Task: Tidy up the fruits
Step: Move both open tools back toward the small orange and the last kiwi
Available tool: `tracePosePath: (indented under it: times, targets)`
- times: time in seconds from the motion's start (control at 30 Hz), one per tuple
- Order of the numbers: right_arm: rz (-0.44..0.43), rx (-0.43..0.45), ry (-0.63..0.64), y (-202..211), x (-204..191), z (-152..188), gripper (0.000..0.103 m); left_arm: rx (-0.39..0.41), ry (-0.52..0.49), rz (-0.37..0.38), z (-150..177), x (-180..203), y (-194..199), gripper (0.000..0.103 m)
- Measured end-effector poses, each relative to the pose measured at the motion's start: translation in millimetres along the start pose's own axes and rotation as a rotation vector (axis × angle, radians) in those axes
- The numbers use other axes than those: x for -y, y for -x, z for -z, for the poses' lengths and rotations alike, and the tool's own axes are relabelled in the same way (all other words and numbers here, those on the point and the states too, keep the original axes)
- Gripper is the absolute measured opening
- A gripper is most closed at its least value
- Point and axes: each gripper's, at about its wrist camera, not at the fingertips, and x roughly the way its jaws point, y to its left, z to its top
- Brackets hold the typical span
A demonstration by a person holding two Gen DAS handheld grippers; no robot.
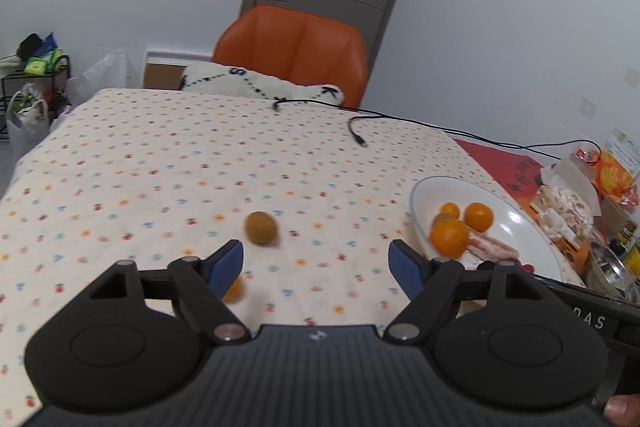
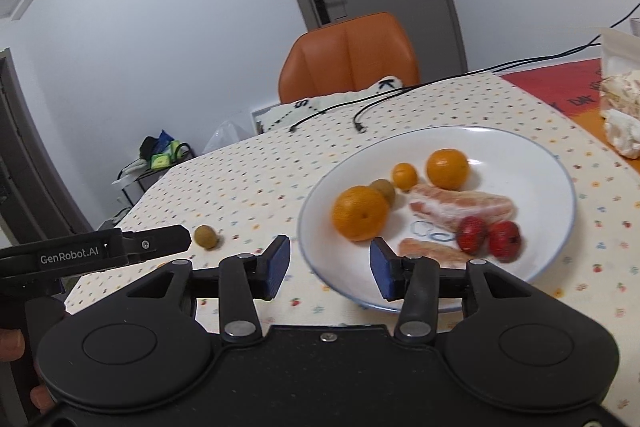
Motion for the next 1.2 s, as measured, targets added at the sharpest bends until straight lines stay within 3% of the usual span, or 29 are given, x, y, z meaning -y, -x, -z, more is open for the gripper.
tracePosePath:
  times: [0.23, 0.43, 0.83, 1.2]
  targets:
    - [-0.036, -0.018, 0.025, -8.5, -17.6, 1.4, 0.049, 0.003, 0.026, -0.043, 3.1, -19.6, 9.0, 0.078]
    - [-0.046, -0.015, 0.051, -13.2, -30.2, 2.4, 0.06, -0.001, 0.048, -0.077, 6.0, -33.8, 13.9, 0.079]
    - [-0.127, -0.049, 0.086, -26.7, -54.0, 4.5, 0.064, -0.004, 0.071, -0.129, 10.6, -52.7, 22.3, 0.079]
    - [-0.159, -0.066, 0.086, -30.9, -58.7, 3.8, 0.09, -0.007, 0.065, -0.099, 13.0, -53.3, 17.0, 0.079]
